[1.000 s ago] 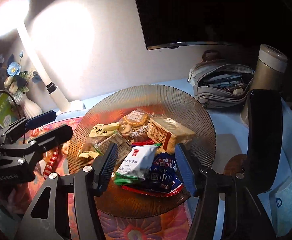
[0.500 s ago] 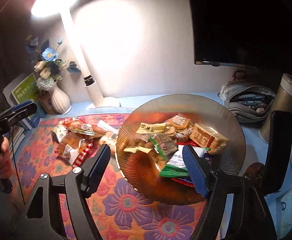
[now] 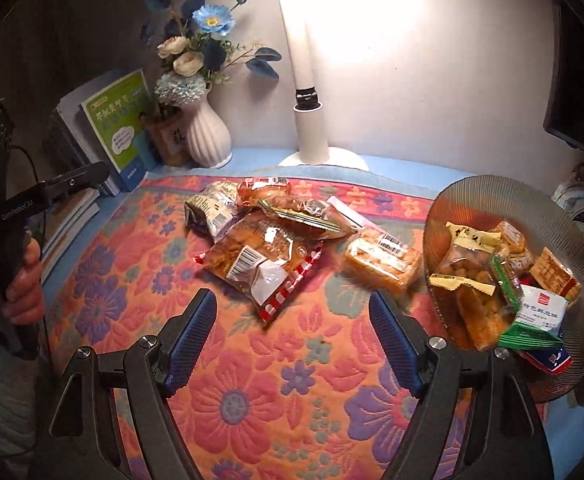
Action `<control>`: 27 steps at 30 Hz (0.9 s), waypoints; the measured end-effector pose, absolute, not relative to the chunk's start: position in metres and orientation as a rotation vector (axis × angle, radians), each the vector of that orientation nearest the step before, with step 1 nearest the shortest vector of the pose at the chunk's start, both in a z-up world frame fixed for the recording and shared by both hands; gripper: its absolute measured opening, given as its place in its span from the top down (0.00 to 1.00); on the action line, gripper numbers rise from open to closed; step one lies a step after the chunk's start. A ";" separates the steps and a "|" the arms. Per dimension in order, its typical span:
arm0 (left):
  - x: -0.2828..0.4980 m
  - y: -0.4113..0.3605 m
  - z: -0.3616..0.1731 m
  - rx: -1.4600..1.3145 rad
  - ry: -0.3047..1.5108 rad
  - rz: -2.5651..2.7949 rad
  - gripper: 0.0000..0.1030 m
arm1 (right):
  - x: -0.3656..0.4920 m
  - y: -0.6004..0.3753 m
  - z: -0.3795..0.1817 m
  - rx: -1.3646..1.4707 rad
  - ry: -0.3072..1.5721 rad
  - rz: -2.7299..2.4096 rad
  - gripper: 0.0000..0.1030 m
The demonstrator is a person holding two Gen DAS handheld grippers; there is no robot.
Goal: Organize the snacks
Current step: 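Withdraw both tools from the bowl toward the remaining snacks, then grasp the purple-printed bread bag with the left tool while the right grasps the large bread bag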
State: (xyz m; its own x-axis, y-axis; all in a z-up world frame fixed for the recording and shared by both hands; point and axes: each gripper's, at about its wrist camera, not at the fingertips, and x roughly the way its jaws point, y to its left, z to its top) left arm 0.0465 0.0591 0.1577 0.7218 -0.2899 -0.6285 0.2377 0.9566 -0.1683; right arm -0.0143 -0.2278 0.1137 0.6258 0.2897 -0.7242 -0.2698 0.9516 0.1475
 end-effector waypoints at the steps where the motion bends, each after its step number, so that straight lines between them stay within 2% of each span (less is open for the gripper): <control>1: 0.054 0.056 0.148 -0.067 0.726 -0.292 0.21 | -0.012 -0.220 0.108 0.018 0.848 0.323 0.24; 10: 0.093 0.033 0.084 -0.015 0.781 -0.224 0.21 | 0.009 -0.167 0.062 -0.150 0.867 0.285 0.24; 14: 0.098 0.028 0.067 -0.018 0.783 -0.208 0.21 | 0.018 -0.160 0.042 -0.140 0.883 0.285 0.24; 21: 0.097 0.029 0.045 -0.027 0.789 -0.186 0.21 | 0.024 -0.172 0.016 -0.048 0.900 0.251 0.24; 27: 0.090 0.026 0.047 -0.016 0.757 -0.178 0.21 | 0.017 -0.172 0.016 -0.057 0.868 0.234 0.24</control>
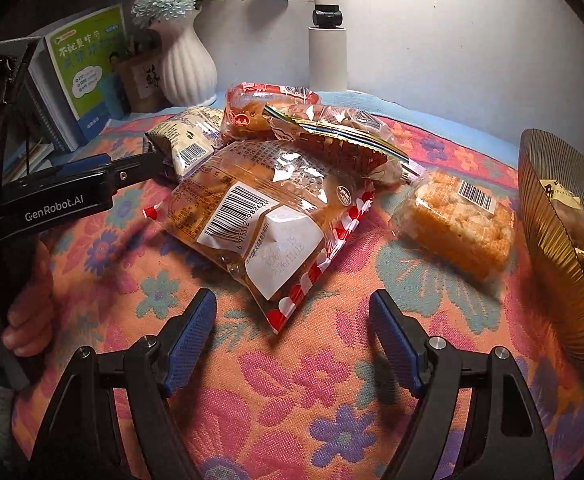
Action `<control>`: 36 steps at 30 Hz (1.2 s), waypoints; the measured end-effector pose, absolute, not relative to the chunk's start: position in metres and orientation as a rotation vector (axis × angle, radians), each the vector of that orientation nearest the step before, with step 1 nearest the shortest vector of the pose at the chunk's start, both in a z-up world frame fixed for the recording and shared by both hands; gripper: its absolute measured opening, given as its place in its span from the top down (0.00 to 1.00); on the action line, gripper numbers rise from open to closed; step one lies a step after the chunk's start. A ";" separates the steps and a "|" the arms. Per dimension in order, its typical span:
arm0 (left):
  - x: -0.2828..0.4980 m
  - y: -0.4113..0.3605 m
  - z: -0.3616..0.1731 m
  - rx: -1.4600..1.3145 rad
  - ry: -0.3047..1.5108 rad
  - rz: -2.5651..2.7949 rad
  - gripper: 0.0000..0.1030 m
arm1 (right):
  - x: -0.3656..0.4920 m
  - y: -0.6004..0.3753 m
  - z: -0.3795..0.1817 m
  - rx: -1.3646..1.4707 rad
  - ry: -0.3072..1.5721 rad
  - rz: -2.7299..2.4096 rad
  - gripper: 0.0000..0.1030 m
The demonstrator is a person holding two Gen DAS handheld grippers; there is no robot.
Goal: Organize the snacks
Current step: 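Grasp the purple-printed bread bag with the left tool while the right grasps the large bread bag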
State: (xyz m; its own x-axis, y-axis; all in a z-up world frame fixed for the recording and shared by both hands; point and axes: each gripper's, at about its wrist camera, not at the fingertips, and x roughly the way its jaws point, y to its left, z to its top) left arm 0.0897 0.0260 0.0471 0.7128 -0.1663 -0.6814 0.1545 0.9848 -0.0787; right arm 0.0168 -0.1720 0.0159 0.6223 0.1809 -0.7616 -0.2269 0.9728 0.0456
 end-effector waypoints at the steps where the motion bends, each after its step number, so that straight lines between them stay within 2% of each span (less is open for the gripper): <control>1: 0.089 0.025 0.047 -0.009 0.755 -0.178 0.21 | 0.016 -0.171 0.016 -0.060 0.867 0.231 0.24; 16: 0.087 0.009 0.044 0.091 0.748 -0.151 0.21 | 0.025 -0.187 0.012 0.060 0.907 0.237 0.24; 36: 0.091 0.009 0.042 0.088 0.776 -0.171 0.21 | 0.025 -0.179 0.011 0.026 0.913 0.227 0.23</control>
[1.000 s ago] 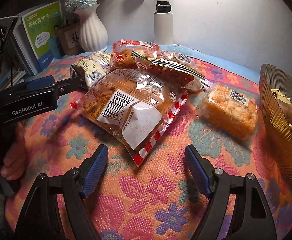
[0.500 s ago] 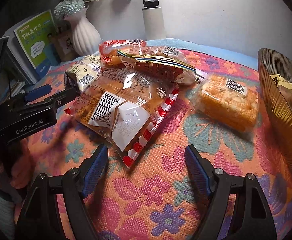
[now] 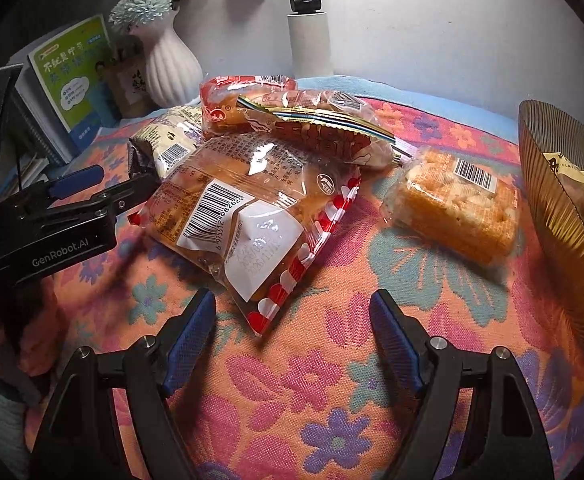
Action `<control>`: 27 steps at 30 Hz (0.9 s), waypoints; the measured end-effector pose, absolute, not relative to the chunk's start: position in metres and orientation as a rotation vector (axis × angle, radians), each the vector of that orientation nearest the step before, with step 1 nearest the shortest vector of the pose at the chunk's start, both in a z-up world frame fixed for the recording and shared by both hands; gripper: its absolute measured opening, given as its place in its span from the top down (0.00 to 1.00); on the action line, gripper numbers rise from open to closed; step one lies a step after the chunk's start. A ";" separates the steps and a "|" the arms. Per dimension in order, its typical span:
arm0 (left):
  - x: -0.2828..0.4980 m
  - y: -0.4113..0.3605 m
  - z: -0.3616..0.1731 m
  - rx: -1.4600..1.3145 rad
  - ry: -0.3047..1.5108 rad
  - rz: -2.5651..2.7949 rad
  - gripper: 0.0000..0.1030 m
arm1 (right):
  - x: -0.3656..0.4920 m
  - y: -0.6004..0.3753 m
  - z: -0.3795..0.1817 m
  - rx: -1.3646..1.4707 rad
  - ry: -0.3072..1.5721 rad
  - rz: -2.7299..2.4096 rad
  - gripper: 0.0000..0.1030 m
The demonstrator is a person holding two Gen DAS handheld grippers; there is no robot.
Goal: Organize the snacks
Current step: 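Grasp the purple-printed bread bag with the left tool while the right grasps the large bread bag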
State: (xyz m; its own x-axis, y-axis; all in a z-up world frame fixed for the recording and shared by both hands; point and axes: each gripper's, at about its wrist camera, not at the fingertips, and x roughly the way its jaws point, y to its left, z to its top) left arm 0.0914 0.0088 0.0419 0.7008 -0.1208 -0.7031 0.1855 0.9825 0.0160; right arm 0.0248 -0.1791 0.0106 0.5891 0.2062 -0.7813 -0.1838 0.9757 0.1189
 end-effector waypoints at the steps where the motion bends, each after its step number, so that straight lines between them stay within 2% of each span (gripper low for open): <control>1: 0.093 0.011 0.042 0.069 0.788 -0.185 0.21 | 0.025 -0.180 0.011 0.032 0.912 0.227 0.23; 4: 0.103 0.021 0.042 -0.022 0.857 -0.263 0.14 | 0.026 -0.184 0.012 0.052 0.911 0.224 0.23; 9: 0.126 0.022 0.042 -0.114 0.974 -0.344 0.14 | 0.036 -0.181 0.015 0.053 0.943 0.242 0.23; 19: 0.169 0.014 0.030 -0.162 0.987 -0.279 0.14 | 0.074 -0.173 0.021 0.135 0.975 0.341 0.23; 24: 0.168 0.014 0.028 -0.152 0.961 -0.264 0.29 | 0.077 -0.165 0.024 0.108 0.951 0.333 0.25; 25: 0.166 0.014 0.029 -0.150 0.958 -0.270 0.36 | 0.077 -0.164 0.024 0.104 0.947 0.329 0.28; 27: 0.163 0.014 0.032 -0.142 0.946 -0.267 0.38 | 0.077 -0.163 0.026 0.097 0.944 0.325 0.32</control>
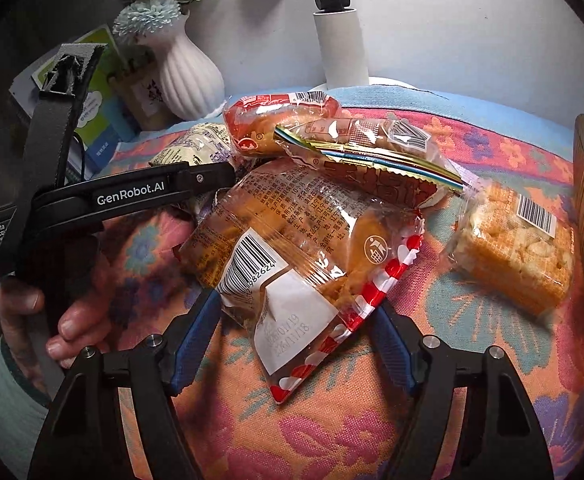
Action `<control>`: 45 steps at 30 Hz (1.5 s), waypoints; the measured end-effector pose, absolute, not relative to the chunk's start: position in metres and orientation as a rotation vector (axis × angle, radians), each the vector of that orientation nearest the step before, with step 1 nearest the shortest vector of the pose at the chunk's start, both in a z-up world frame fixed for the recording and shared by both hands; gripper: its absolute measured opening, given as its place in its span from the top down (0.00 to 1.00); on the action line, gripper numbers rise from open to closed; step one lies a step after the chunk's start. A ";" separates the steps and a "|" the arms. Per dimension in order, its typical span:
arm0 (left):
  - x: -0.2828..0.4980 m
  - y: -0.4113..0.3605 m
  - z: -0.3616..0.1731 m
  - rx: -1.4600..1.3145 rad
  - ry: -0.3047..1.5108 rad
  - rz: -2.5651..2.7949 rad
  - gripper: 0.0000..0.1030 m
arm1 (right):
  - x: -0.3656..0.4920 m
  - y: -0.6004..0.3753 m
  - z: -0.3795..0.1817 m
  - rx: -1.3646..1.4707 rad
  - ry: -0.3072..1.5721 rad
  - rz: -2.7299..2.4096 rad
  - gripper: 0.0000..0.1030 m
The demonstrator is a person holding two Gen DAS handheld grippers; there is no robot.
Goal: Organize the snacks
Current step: 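Grasp the purple-printed bread bag with the left tool while the right grasps the large bread bag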
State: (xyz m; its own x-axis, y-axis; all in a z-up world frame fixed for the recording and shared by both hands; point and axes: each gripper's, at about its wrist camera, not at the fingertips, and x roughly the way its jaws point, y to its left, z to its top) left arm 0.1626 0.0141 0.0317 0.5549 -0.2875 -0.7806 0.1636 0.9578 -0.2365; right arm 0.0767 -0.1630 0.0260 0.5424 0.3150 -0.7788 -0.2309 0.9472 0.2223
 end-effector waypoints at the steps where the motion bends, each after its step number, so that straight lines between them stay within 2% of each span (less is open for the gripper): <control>1: 0.159 0.015 0.033 -0.133 0.941 -0.260 0.39 | 0.076 -0.163 0.028 0.094 0.941 0.321 0.35; 3: 0.151 0.016 0.035 -0.121 0.933 -0.246 0.40 | 0.072 -0.165 0.030 0.087 0.942 0.313 0.41; 4: 0.147 0.017 0.037 -0.122 0.929 -0.241 0.40 | 0.069 -0.166 0.031 0.081 0.942 0.305 0.55; 16: 0.047 0.056 0.038 -0.206 0.903 -0.143 0.41 | -0.004 -0.173 0.035 0.110 1.008 0.339 0.58; 19: 0.024 0.060 0.038 -0.216 0.890 -0.134 0.41 | -0.035 -0.170 0.034 0.110 1.048 0.366 0.55; 21: 0.014 0.060 0.039 -0.197 0.877 -0.127 0.41 | -0.055 -0.167 0.033 0.092 1.076 0.413 0.50; 23: 0.009 0.058 0.037 -0.174 0.860 -0.127 0.41 | -0.073 -0.166 0.032 0.069 1.093 0.459 0.34; 24: 0.007 0.057 0.036 -0.173 0.856 -0.131 0.41 | -0.080 -0.167 0.032 0.050 1.088 0.467 0.32; 28: 0.006 0.060 0.036 -0.191 0.831 -0.148 0.41 | -0.093 -0.178 0.040 -0.065 1.029 0.430 0.30; 31: 0.004 0.062 0.037 -0.204 0.818 -0.165 0.41 | -0.085 -0.181 0.052 -0.110 0.987 0.442 0.23; 35: 0.001 0.062 0.039 -0.206 0.801 -0.172 0.41 | -0.068 -0.154 0.065 -0.235 0.923 0.525 0.18; 45: 0.002 0.069 0.037 -0.258 0.803 -0.182 0.41 | -0.029 -0.101 0.045 -0.550 0.943 0.656 0.16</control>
State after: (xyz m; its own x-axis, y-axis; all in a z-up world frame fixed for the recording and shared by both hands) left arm 0.0017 0.0695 0.0370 0.6815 -0.2578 -0.6849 0.0632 0.9531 -0.2959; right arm -0.0294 -0.1010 0.0449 0.4248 0.2669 -0.8651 -0.7189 0.6802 -0.1431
